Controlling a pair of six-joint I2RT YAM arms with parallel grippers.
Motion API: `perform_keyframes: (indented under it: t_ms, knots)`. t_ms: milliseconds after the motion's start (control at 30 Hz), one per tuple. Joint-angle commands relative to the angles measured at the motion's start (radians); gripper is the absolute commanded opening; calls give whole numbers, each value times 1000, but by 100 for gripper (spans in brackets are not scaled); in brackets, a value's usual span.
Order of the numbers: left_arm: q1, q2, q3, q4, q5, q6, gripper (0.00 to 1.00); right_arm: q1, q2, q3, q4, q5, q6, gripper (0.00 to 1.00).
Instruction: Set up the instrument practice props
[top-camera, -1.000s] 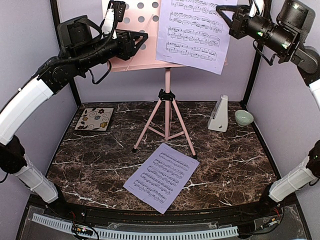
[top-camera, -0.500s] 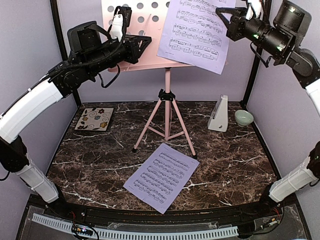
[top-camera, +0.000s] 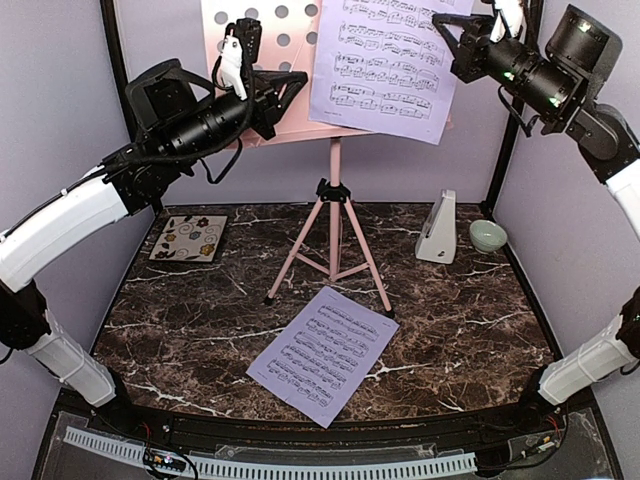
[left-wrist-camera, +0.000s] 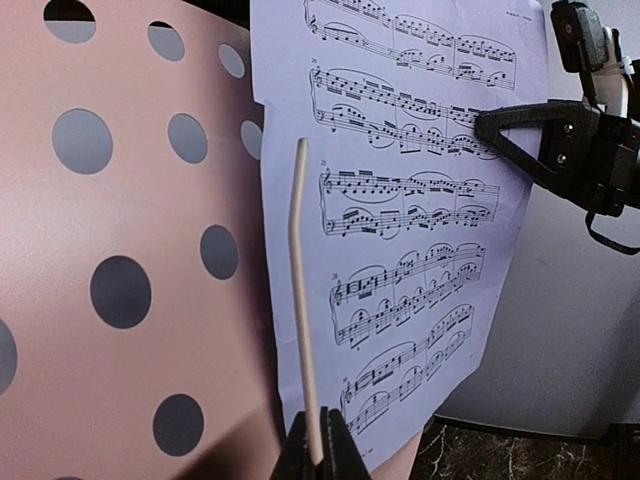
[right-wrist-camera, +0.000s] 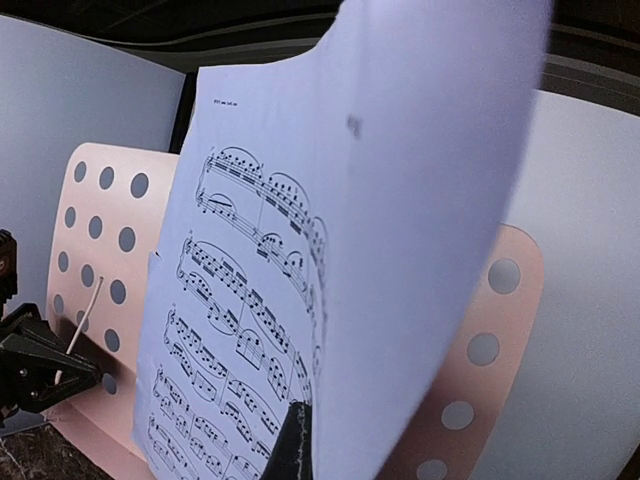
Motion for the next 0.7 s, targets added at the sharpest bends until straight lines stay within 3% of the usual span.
perform_keyframes:
  t_ms: [0,300,667]
  knots:
    - [-4,-32,-6,89,122,66,0,-5,19,11,103,-46,-29,0]
    - [1,-25,-19,116,150,62,0,-24,82,41,183,-173,-44,0]
    - [37,-41,-56,159,210,35,0,-65,125,25,321,-321,103,0]
